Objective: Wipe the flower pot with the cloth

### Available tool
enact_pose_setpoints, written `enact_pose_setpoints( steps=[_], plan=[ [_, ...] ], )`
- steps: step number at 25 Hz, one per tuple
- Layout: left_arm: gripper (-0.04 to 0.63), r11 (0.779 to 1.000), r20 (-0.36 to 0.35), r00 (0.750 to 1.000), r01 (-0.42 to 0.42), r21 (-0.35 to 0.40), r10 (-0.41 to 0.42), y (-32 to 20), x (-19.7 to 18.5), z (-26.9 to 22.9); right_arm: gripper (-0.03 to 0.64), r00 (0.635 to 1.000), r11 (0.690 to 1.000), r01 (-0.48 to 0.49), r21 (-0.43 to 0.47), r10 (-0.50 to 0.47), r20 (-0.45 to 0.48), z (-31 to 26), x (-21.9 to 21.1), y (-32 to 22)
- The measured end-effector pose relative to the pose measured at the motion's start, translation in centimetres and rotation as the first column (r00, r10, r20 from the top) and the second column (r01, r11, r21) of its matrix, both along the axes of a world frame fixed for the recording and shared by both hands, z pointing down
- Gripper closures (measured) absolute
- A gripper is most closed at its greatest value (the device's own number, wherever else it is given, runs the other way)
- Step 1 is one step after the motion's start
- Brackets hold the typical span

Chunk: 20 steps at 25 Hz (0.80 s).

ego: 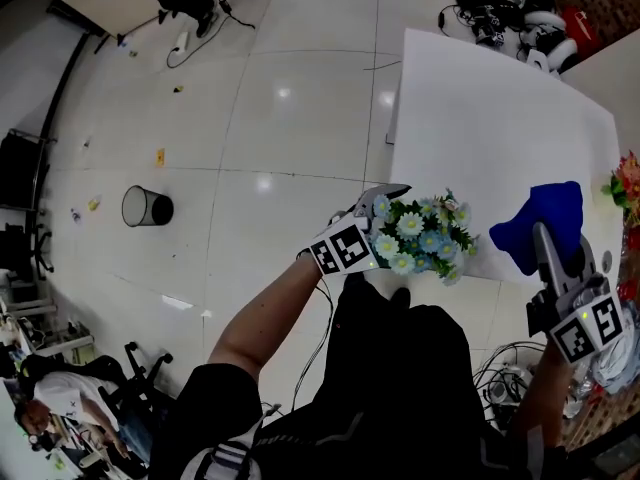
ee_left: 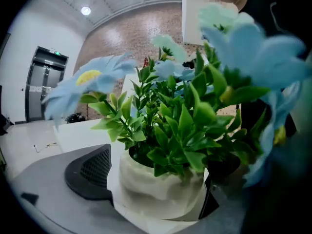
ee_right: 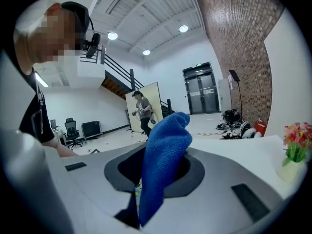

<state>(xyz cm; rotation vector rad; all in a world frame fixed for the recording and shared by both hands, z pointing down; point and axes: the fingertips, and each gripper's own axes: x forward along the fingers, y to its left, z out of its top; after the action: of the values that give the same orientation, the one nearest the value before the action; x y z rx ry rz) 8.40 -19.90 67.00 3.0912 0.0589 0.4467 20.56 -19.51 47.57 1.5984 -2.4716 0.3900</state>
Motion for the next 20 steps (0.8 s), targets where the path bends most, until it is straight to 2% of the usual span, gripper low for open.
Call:
enact_pose_setpoints(
  steps=[5,10,12,14,20],
  plan=[
    [0.002,1.000,0.020,0.999,-0.025,0.004,0.025,0.1,0.7,0.7,0.540,1.000,1.000,0.002,-0.021,-0.002,-0.004,-0.3,-0.1,-0.5],
    [0.003,0.999,-0.009,0.999,-0.042,0.002,0.042,0.3,1.1,0.8,0.540,1.000,0.999,-0.014,-0.038,0.014,0.003,0.5,0.1,-0.7],
    [0.037,0.999,-0.027,0.999,-0.044,0.007,0.044,0.4,1.2,0.9,0.540,1.000,0.999,-0.014,-0.047,0.014,0.008,1.1,-0.1,-0.7],
    [0.037,0.999,-0.040,0.998,-0.040,0.011,0.041,0.4,1.2,0.9,0.540,1.000,0.999,-0.013,-0.052,0.013,0.008,1.5,-0.2,-0.6],
    [0.038,0.998,-0.034,0.998,-0.054,0.012,0.054,0.9,1.8,1.2,0.540,1.000,0.999,-0.012,-0.052,0.013,0.010,1.4,-0.3,-0.5]
  ],
)
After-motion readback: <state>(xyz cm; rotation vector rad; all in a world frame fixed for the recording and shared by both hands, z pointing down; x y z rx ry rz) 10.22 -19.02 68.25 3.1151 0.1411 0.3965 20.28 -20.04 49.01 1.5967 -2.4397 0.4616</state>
